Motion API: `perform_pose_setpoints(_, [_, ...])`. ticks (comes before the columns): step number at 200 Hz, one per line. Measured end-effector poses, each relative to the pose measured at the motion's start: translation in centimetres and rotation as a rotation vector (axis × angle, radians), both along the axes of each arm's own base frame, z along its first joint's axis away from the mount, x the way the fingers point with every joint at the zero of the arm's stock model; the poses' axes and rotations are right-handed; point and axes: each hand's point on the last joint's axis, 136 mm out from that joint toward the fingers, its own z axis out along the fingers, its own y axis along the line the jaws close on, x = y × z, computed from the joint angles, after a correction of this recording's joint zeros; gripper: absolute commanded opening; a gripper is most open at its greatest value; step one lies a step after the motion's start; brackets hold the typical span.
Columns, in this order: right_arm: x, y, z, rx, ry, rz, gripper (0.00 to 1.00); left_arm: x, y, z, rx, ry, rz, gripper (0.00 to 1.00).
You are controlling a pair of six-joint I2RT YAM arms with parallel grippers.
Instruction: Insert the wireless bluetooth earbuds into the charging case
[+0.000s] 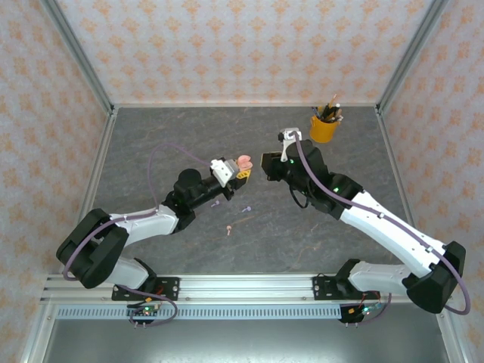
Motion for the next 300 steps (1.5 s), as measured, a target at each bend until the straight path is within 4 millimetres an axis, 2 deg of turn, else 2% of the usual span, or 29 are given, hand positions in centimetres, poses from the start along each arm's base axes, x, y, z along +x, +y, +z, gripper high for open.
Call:
perform_pose_setpoints(47, [0.4,0.4,2.4,0.066,-0.075,0.004,0.2,0.3,-0.5,2.3,0.002,-0.094,0.015,0.0])
perform_pose_setpoints(84, [0.6,0.9,3.5,0.103,-0.107,0.014,0.2,0.0,-0.7,3.3,0.001,-0.128,0.009,0.0])
perform_pose_setpoints(143, [0.7,1.5,4.9,0.165,-0.14,0.033,0.2,-0.8,-0.4,6.1,-0.036,-0.181,0.0,0.0])
perform_pose_setpoints(254, [0.9,3.0,3.7,0.192,-0.118,0.078,0.19,-1.3,-0.5,7.2,-0.05,-0.201,-0.018,0.0])
perform_pose_setpoints(300, [0.8,3.3,3.7,0.206,-0.11,0.093,0.19,-1.3,-0.6,6.9,-0.037,-0.193,-0.018,0.0])
